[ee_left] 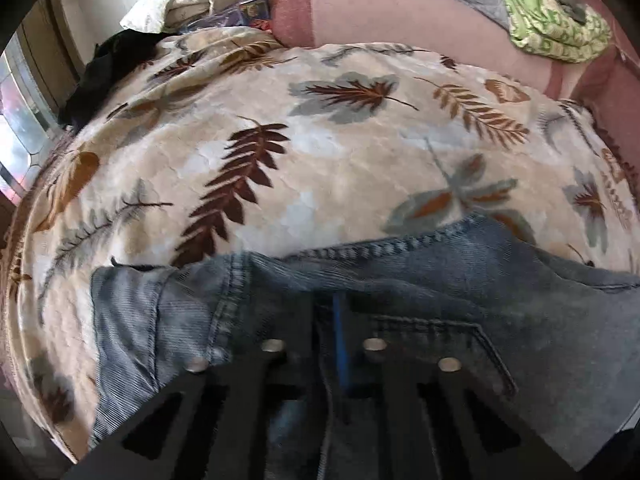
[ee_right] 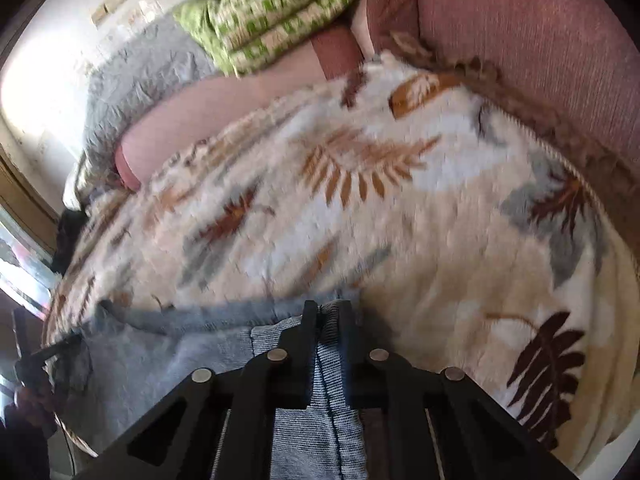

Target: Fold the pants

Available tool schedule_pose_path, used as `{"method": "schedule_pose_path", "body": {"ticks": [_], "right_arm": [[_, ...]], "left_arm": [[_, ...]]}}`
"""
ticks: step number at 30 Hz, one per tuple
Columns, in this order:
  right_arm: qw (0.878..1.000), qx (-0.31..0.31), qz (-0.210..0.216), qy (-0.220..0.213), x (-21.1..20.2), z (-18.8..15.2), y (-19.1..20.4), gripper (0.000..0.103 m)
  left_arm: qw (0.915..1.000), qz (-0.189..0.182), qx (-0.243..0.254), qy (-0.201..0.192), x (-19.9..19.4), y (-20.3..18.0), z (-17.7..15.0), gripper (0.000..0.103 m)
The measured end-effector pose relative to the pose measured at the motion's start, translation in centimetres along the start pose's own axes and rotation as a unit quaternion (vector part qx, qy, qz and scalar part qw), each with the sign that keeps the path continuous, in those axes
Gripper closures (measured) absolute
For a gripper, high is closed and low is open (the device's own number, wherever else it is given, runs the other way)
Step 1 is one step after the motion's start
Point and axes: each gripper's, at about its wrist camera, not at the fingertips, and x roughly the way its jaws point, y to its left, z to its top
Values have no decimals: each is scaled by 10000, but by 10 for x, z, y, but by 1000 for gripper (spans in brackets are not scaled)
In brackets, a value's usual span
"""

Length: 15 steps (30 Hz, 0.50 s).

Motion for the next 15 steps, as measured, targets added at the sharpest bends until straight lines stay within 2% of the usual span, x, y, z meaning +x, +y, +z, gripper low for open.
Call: {"method": "schedule_pose_path", "body": {"ticks": [3, 6, 7, 9, 11, 12, 13, 14, 15], "right_arm": [[9993, 148, 2, -341, -9, 11, -1, 100], [9987, 304, 7, -416, -9, 17, -5, 100], [9988, 302, -118, -368, -5, 17, -6, 101], [9967, 376, -632, -358, -3, 17, -9, 100], [9936, 539, -901, -418, -8, 21, -11, 96], [9939, 544, -767, -575, -14, 24, -5, 95], [9962, 341, -347, -723, -19, 25, 9, 95], [9978, 102, 10, -661, -17, 26, 23, 95], [9982, -180, 411, -400, -10, 26, 43, 95]], "left_arm": [[9998, -31, -151, -87, 0, 6, 8, 100], [9993, -175, -267, -212, -6, 9, 11, 100], [9988, -286, -294, -257, -10, 10, 10, 100], [9990, -215, -221, -336, -15, 7, 11, 100], [9992, -105, -173, -348, -18, 8, 10, 100], [9991, -153, -205, -329, -21, 10, 7, 100], [9989, -217, -230, -342, -26, 13, 3, 100], [9987, -223, -228, -385, -31, 15, -1, 100], [9986, -189, -203, -460, -37, 18, -7, 100]]}}
